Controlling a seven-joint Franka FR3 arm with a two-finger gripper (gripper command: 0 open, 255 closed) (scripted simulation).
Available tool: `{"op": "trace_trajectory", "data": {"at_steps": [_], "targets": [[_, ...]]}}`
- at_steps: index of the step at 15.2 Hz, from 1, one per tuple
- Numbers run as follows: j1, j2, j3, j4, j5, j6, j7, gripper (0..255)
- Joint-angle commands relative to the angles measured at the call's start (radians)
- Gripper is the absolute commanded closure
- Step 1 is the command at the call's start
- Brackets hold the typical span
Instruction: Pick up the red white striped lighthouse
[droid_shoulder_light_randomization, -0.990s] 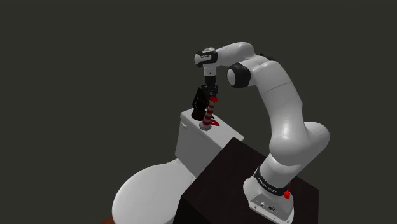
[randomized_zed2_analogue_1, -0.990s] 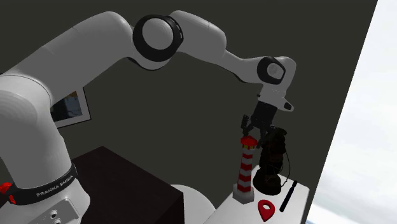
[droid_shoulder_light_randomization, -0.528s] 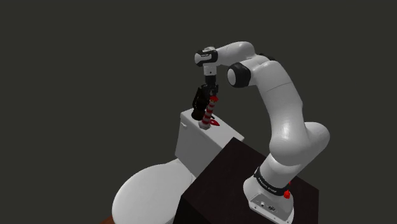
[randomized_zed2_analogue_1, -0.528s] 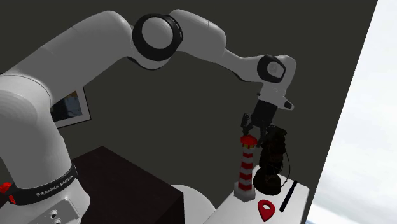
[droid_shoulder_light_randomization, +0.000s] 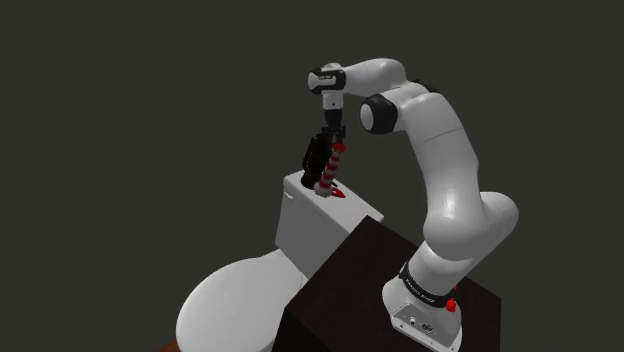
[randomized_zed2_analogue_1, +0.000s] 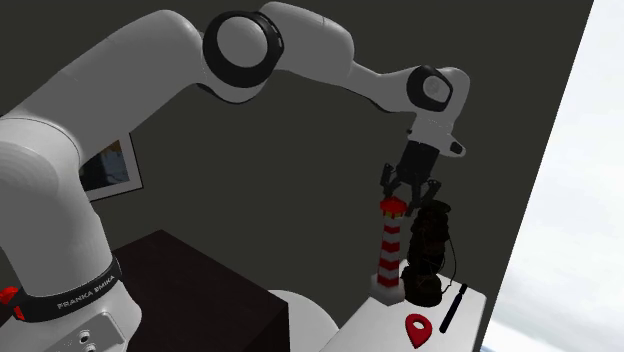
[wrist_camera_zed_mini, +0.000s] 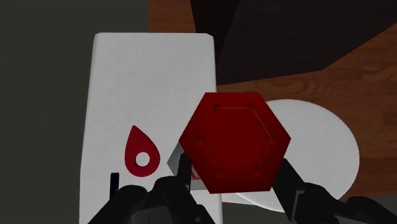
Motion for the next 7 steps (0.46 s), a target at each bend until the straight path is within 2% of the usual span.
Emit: {"op": "trace_trajectory", "data": {"at_steps": [1, 7], "targets": [[-0.001, -0.007, -0.001, 0.015, -0.002, -0.021, 0.0, 255], [-0.005, -0.018, -0.004, 0.051, -0.005, -0.068, -0.001, 255]]}}
